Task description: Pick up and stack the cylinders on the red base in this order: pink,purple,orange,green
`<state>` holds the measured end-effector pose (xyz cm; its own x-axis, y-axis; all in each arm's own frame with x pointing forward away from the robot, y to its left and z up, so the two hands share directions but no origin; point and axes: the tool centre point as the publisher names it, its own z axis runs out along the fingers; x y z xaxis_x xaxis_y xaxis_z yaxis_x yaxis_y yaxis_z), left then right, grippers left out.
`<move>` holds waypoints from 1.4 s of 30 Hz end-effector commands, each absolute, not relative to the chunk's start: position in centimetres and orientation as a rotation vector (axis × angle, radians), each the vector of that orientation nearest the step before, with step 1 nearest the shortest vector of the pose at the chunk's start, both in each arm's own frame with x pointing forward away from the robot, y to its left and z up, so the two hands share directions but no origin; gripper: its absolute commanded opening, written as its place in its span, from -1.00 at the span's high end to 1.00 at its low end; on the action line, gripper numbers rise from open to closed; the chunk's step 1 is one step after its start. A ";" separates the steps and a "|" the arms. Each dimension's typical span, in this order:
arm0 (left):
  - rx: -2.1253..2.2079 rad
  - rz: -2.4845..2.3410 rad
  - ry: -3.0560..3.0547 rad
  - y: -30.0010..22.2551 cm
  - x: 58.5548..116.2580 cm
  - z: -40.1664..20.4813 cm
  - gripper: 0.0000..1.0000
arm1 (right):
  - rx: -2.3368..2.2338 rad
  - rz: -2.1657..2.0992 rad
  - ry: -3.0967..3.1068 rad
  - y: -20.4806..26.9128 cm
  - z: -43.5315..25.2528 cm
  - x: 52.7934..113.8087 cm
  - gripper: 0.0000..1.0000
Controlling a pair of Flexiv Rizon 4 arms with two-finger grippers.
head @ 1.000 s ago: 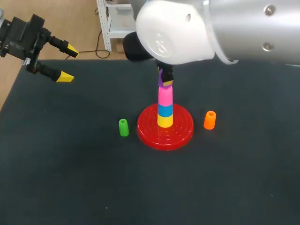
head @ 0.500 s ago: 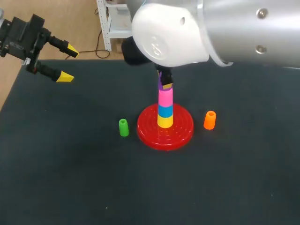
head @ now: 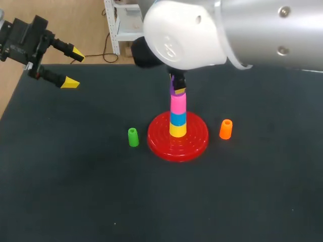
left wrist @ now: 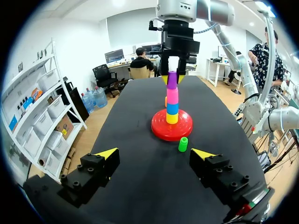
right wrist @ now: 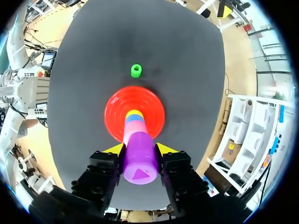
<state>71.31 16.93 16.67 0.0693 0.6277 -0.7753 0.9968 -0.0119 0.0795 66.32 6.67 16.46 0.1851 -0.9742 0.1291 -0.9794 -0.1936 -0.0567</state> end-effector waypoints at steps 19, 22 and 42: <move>1.712 -0.736 1.626 17.0 71.4 16.6 -1.00 | 2.368 0.181 -1.982 6.5 15.2 65.7 1.00; 1.712 -0.736 1.626 17.0 71.4 16.6 -1.00 | 2.362 0.176 -1.984 6.4 15.0 65.8 1.00; 1.712 -0.736 1.626 17.0 71.4 16.6 -1.00 | 2.346 0.173 -2.023 5.8 14.3 65.4 1.00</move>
<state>71.31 16.93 16.67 0.0693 0.6277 -0.7753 0.9968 -0.0119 0.0795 65.84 6.23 15.50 0.1455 -0.9825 0.1160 -0.9880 -0.1504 -0.0344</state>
